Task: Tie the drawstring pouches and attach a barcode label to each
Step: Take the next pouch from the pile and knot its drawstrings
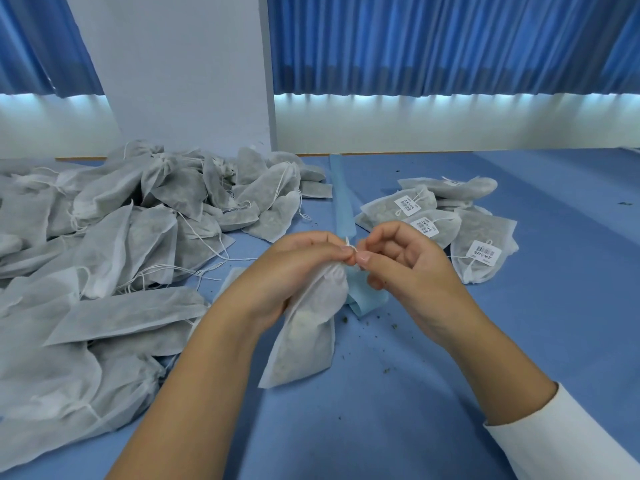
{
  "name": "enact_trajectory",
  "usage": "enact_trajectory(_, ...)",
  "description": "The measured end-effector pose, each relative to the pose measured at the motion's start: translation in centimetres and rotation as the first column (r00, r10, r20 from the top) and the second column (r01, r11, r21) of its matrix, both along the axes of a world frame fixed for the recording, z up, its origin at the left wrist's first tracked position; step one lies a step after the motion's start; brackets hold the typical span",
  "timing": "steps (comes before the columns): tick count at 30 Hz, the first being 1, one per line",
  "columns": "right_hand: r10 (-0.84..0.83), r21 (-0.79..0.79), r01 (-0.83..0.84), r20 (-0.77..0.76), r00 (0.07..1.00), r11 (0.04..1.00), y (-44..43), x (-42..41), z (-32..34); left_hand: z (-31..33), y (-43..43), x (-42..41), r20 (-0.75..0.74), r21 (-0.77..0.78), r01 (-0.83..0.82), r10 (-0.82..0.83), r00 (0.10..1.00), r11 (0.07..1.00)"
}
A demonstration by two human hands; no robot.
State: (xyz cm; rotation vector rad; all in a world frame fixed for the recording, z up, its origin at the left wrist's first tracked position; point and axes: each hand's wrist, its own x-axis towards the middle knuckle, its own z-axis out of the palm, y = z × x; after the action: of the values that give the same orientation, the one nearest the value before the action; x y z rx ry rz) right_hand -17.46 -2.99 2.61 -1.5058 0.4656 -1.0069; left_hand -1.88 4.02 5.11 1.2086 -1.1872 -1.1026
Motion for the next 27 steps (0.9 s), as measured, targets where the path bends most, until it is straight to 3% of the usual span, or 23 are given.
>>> enact_trajectory(3, -0.019, -0.024, 0.019, -0.016, 1.000, 1.000, -0.2, -0.1, 0.0, -0.2, -0.2, 0.0, 0.039, 0.059, -0.096, 0.094, 0.995, 0.994)
enact_trajectory(5, -0.088, -0.128, 0.081, -0.049, 0.995, 0.988, -0.2, -0.2, 0.0, -0.3, -0.5, 0.1, 0.082, 0.090, -0.177, 0.170, 0.982, 0.980)
enact_trajectory(10, -0.348, -0.545, 0.199, -0.185, 0.919, 0.815, 0.0, 0.0, -0.6, -0.5, -0.6, 0.1, 0.174, 0.060, -0.224, 0.211, 0.962, 0.973)
enact_trajectory(13, -0.400, -0.601, 0.209, -0.202, 0.894, 0.772, 0.0, 0.1, -0.7, -0.7, -0.7, 0.2, 0.209, 0.045, -0.239, 0.224, 0.952, 0.970)
enact_trajectory(16, -0.385, -0.554, 0.187, -0.266, 0.884, 0.811, 0.1, 0.2, -0.7, -1.1, -1.0, 0.3, 0.270, 0.042, -0.282, 0.261, 0.927, 0.959)
enact_trajectory(20, -0.262, -0.343, 0.149, -0.312, 0.913, 0.927, 0.1, 0.3, -0.6, -1.4, -1.1, 0.3, 0.301, 0.040, -0.290, 0.265, 0.916, 0.956)
enact_trajectory(27, -0.093, -0.116, 0.077, -0.138, 0.986, 0.990, -0.2, 0.1, -0.2, -1.2, -1.0, 0.2, 0.192, 0.073, -0.252, 0.235, 0.953, 0.965)
